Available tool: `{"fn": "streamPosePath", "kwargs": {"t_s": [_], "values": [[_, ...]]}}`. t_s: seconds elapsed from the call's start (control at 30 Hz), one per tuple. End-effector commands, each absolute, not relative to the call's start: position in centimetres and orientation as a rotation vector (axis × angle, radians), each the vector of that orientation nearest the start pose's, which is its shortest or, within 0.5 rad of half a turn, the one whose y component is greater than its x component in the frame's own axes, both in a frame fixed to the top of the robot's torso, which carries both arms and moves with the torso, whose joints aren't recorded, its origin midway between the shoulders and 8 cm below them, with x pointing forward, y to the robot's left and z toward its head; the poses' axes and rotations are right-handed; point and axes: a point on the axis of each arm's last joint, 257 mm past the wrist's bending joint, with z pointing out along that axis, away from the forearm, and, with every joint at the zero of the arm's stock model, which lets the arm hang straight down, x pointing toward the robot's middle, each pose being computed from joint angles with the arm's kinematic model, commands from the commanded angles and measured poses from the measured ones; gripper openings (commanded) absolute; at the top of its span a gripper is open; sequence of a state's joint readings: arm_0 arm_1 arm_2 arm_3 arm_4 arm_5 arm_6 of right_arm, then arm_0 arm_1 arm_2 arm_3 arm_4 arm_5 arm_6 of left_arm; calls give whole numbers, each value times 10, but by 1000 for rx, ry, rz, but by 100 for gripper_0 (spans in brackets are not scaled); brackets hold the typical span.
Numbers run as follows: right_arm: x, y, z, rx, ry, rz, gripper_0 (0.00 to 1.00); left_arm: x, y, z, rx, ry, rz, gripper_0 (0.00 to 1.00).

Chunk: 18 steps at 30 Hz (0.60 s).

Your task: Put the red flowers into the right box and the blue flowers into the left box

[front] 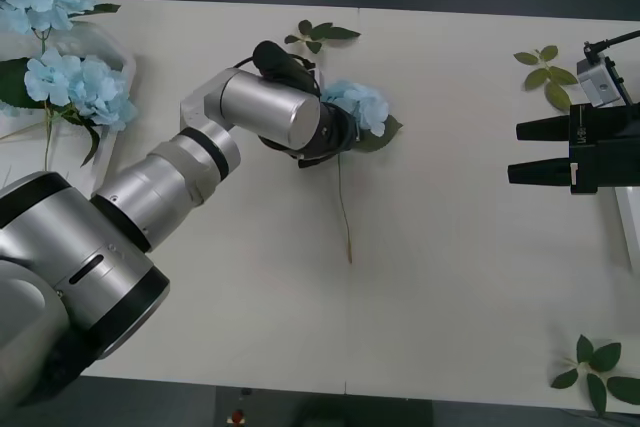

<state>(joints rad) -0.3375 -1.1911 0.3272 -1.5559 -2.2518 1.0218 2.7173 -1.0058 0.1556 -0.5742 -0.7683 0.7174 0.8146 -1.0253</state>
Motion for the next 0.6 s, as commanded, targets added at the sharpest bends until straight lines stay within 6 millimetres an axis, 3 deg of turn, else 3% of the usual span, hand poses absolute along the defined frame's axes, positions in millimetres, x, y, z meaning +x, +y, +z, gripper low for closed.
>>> {"fn": "streamPosePath", "kwargs": {"t_s": [0.03,0.07,0.1,0.2,0.23,0.33,0.6], "values": [[441,-223,-126,-1071,1823,792,91,610,-43,-263,12,2455,-568,100],[441,-223,-126,-1071,1823,792,91,610,-44,-263,12,2455,-568,100],[441,-223,-126,-1071,1823,792,91,609,-46,-264,24,2454,-563,92],[441,-223,-126,-1071,1823,792,91,611,-44,-266,57,2445,-516,18],[441,-223,-126,-1071,1823,792,91,611,-41,-267,75,2440,-489,11],[441,-223,-126,-1071,1823,792,91,612,-41,-269,97,2429,-467,0],[441,-223,-126,-1071,1823,792,91,613,-40,-270,102,2426,-458,0]]}}
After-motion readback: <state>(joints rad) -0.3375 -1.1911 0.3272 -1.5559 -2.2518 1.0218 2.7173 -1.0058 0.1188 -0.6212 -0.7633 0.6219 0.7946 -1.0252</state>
